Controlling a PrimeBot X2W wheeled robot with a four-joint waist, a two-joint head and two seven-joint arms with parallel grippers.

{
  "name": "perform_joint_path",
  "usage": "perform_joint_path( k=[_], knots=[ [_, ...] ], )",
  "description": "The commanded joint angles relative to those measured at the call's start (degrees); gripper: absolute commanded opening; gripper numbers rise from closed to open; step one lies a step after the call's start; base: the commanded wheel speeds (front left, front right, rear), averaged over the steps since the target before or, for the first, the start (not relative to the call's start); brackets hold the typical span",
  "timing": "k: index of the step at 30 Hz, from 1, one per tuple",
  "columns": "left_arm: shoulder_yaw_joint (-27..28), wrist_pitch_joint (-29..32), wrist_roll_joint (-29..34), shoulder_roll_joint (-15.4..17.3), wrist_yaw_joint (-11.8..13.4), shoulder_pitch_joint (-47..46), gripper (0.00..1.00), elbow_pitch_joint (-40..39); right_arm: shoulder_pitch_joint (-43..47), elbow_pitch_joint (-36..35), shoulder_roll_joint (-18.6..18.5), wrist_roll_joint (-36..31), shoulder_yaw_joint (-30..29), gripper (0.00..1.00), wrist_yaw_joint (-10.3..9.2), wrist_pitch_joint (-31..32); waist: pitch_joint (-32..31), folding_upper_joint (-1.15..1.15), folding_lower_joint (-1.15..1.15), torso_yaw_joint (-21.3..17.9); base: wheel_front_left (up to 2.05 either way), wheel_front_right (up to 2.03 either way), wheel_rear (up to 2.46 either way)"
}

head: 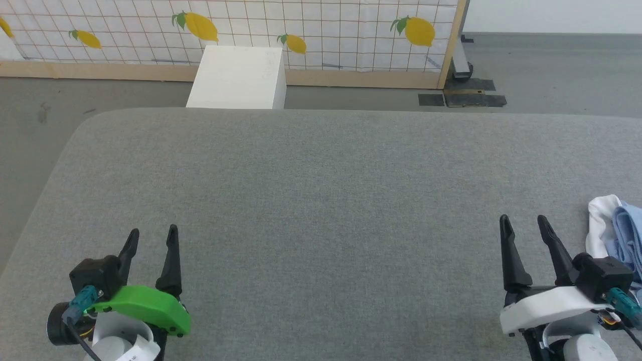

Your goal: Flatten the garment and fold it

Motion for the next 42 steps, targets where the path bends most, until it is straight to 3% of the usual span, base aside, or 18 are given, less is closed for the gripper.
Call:
perform_joint_path(
  k=[1, 2, 42],
  knots=[
    [-0.18, -0.2, -0.4, 0.35, 0.32, -0.68, 1.0, 0.14, -0.45, 0.11, 0.06, 0.27, 0.06, 1.0, -0.09, 0.02, 0.01, 0.0, 0.0, -0.02, 0.0, 0.0, 0.0],
    [-0.03, 0.01, -0.03, 0.01, -0.01, 0.02, 0.0, 0.03, 0.0, 0.0, 0.0, -0.01, 0.0, 0.0, 0.0, 0.0, 0.01, 0.0, 0.0, -0.02, 0.0, 0.0, 0.0],
    [4.23, 3.64, 9.31, -5.51, -1.84, 1.52, 0.0, -2.91, 0.74, -3.13, 0.01, -3.22, 1.15, 0.0, -0.03, 3.75, -0.47, 0.0, 0.0, -0.45, 0.0, 0.0, 0.0]
  ],
)
